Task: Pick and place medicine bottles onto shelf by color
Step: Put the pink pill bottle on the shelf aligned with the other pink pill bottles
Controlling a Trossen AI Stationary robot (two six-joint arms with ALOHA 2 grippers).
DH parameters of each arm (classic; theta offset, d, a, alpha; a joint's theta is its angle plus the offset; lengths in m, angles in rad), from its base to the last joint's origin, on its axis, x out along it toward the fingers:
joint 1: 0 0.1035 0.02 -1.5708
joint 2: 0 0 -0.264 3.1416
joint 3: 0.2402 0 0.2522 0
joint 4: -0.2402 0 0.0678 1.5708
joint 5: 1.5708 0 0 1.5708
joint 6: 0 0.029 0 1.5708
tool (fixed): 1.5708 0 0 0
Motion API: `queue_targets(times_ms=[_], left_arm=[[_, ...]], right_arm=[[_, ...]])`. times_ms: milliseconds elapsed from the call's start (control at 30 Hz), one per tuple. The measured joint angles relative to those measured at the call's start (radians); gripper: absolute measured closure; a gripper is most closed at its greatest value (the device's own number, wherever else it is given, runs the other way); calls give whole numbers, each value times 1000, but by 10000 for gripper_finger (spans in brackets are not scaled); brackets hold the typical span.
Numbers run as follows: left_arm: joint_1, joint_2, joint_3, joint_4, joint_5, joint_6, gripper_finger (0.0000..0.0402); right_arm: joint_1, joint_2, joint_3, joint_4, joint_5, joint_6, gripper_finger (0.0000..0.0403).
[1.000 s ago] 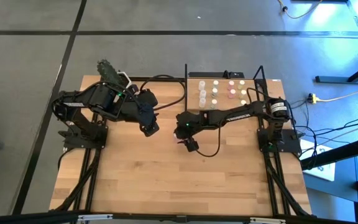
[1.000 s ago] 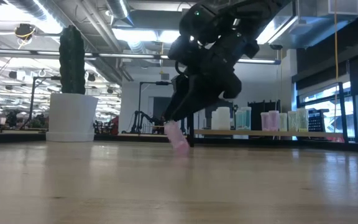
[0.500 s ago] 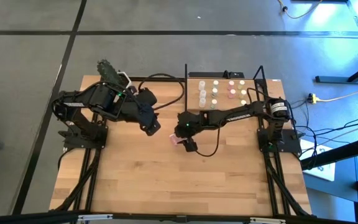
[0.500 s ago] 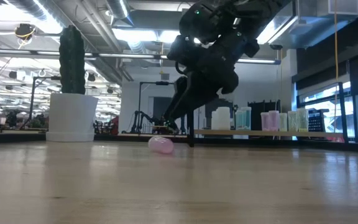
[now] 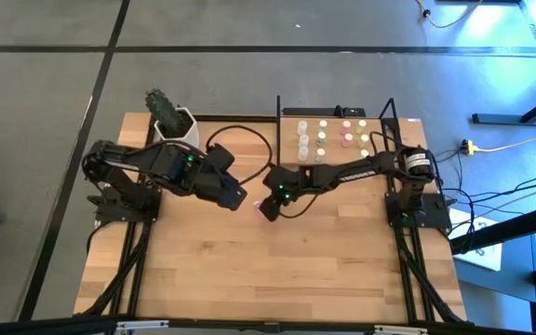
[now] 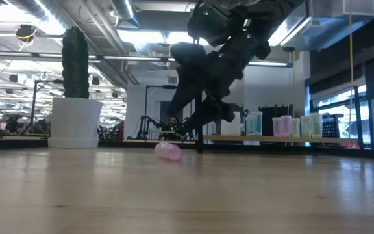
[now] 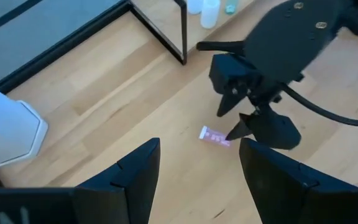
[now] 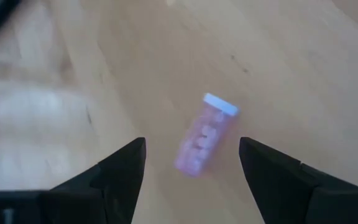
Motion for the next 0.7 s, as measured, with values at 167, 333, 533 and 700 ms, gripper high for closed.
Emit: queue_targets(times_ms=[167,333,533,700], left_arm=[[0,0,-5,0,-5,0,188],[0,0,-5,0,-6,2,188],[0,0,-5,0,-8,8,188],[0,-1,-5,0,-8,8,188]], right_arm=[[29,3,0,35,54,111,141],[30,19,0,35,153,121,147],[7,37,1,76,134,172,163],[10,38,0,98,132,140,171]])
